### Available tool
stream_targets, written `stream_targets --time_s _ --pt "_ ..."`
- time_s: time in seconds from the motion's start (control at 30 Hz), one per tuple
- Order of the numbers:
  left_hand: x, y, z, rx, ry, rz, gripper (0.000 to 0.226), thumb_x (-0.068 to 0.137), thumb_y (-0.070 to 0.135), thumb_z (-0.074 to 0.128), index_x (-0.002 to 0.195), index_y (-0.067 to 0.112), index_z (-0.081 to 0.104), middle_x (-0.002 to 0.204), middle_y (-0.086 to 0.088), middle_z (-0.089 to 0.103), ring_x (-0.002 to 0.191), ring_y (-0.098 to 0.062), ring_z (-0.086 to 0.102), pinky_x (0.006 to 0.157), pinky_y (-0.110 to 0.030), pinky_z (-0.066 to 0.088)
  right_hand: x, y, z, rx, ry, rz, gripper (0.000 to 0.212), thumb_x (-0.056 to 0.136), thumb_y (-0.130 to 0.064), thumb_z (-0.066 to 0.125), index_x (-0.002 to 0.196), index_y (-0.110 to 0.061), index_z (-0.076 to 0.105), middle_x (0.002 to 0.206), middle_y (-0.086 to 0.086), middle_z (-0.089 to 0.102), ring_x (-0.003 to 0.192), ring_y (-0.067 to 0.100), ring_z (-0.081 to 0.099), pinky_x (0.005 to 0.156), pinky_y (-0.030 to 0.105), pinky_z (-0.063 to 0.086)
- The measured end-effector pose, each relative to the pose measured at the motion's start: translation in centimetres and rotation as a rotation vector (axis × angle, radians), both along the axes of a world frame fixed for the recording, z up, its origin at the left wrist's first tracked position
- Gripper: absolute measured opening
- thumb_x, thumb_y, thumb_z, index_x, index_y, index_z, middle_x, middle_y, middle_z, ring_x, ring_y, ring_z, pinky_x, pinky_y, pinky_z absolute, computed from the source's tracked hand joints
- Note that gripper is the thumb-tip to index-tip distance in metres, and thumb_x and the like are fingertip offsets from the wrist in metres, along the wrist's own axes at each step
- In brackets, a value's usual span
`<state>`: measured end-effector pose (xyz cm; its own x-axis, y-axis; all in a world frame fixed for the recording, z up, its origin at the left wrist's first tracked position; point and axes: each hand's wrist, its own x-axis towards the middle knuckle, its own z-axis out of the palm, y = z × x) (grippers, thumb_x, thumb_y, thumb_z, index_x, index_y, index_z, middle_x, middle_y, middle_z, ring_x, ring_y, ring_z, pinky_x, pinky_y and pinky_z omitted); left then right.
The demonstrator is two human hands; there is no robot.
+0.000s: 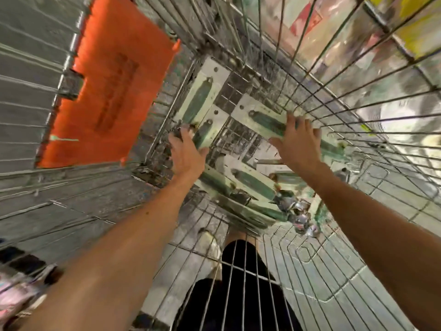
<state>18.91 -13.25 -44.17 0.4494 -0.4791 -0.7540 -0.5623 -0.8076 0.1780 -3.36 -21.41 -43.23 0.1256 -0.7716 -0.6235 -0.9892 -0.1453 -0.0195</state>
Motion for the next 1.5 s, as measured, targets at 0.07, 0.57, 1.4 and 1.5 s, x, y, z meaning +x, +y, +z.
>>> stream_targets --time_s 0.07,0.57,1.4,1.5 --pt "0.0 0.1 -0.3 -0.007 -0.028 0.047 0.084 0.091 0.025 0.07 0.154 0.011 0.016 0.158 -0.024 0.01 0.129 -0.045 0.046 0.104 -0.045 0.041 -0.7 -0.6 0.1 0.032 0.027 0.04 0.077 0.091 -0.053 0.057 0.149 -0.01 0.031 0.148 0.021 0.034 0.137 0.038 0.03 0.11 0.055 0.026" --pt "-2.0 0.1 2.8 -0.078 0.115 0.25 0.111 0.074 0.014 0.085 0.156 0.013 0.008 0.133 -0.015 0.056 0.116 -0.031 0.06 0.089 -0.028 0.04 -3.7 -0.9 2.6 0.118 0.007 0.07 0.082 0.073 -0.031 0.082 0.139 -0.008 0.039 0.137 0.018 0.048 0.128 0.034 0.042 0.109 0.055 0.027" --pt "2.8 1.7 24.6 -0.378 0.554 0.35 0.018 0.08 0.012 0.081 0.084 0.024 0.068 0.068 0.018 0.071 0.062 0.002 0.068 0.065 -0.022 0.058 6.2 3.0 24.0 0.491 -0.989 -0.865 0.027 0.088 -0.022 0.072 0.108 -0.006 0.064 0.106 0.014 0.072 0.1 0.046 0.066 0.081 0.058 0.056" --pt "3.3 3.9 28.8 -0.484 0.64 0.37 0.015 0.085 0.011 0.074 0.095 0.02 0.067 0.089 0.006 0.076 0.08 -0.01 0.072 0.074 -0.032 0.059 7.4 5.5 28.7 0.517 -1.101 -0.937 0.047 0.082 -0.029 0.077 0.12 -0.008 0.061 0.109 0.01 0.069 0.084 0.035 0.067 0.061 0.044 0.06"
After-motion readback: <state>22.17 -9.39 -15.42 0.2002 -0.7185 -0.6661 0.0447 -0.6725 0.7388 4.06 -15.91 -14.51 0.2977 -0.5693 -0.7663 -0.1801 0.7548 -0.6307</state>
